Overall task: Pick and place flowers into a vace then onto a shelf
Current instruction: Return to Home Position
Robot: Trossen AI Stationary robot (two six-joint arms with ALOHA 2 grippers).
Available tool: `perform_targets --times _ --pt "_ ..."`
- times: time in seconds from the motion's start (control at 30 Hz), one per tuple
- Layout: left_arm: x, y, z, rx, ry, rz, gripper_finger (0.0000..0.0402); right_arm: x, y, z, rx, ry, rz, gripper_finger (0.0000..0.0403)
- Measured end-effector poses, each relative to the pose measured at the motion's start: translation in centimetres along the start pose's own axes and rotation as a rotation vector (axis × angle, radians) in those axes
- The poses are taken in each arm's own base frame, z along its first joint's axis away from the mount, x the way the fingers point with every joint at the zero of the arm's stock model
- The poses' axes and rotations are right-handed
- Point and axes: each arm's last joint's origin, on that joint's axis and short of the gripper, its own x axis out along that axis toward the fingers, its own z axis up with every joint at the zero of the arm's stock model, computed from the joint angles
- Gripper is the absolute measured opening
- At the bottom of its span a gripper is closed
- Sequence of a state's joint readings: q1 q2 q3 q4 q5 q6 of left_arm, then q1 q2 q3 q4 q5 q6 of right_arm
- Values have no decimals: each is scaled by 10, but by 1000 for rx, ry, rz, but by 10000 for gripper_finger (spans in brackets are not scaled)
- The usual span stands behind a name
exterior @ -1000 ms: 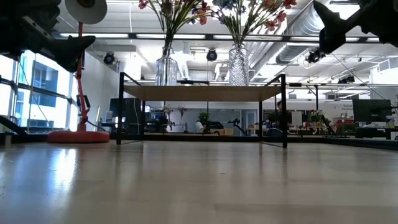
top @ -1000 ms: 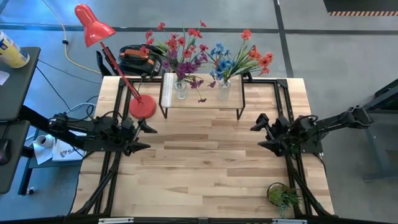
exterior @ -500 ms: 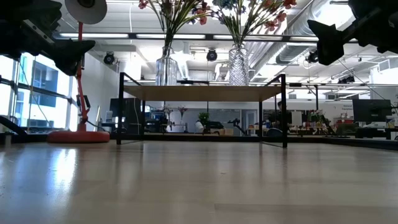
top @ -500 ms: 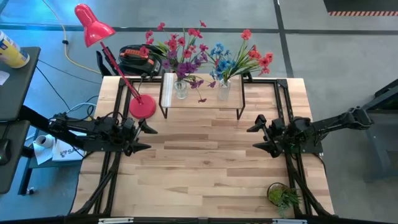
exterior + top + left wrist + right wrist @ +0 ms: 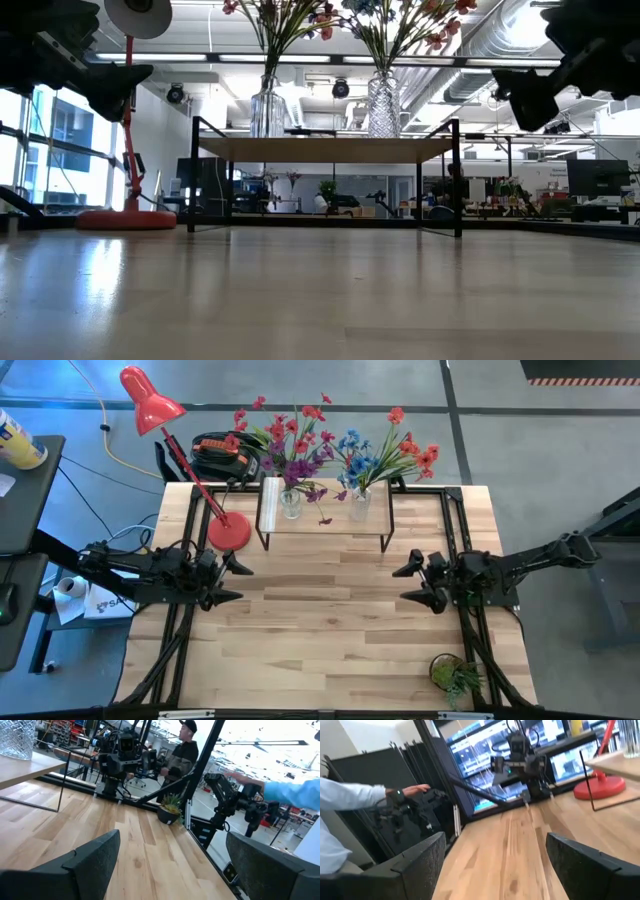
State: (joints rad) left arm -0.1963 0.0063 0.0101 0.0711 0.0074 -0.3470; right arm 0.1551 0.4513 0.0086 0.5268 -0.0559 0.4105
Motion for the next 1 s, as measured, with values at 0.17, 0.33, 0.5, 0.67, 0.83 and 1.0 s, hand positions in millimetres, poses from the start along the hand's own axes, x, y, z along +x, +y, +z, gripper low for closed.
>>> perform_targets --times 0.17,0.33,0.5,0.67,0.83,1.0 --pt "0 0 0 0 3 1 397 -2 -2 -6 3 63 -24 334" --pt "0 2 -2 2 18 20 397 -10 -5 -8 3 95 -55 334" --pt "-1 14 0 7 9 141 397 -18 -12 -6 5 75 -130 334" --pt "-3 25 3 12 -41 279 397 -30 -20 1 -2 -11 -215 334" --pt "-4 26 4 14 -55 302 397 -33 -22 9 -29 -106 -265 334" --pt "-4 26 4 14 -55 302 397 -33 -21 9 -20 -113 -286 334"
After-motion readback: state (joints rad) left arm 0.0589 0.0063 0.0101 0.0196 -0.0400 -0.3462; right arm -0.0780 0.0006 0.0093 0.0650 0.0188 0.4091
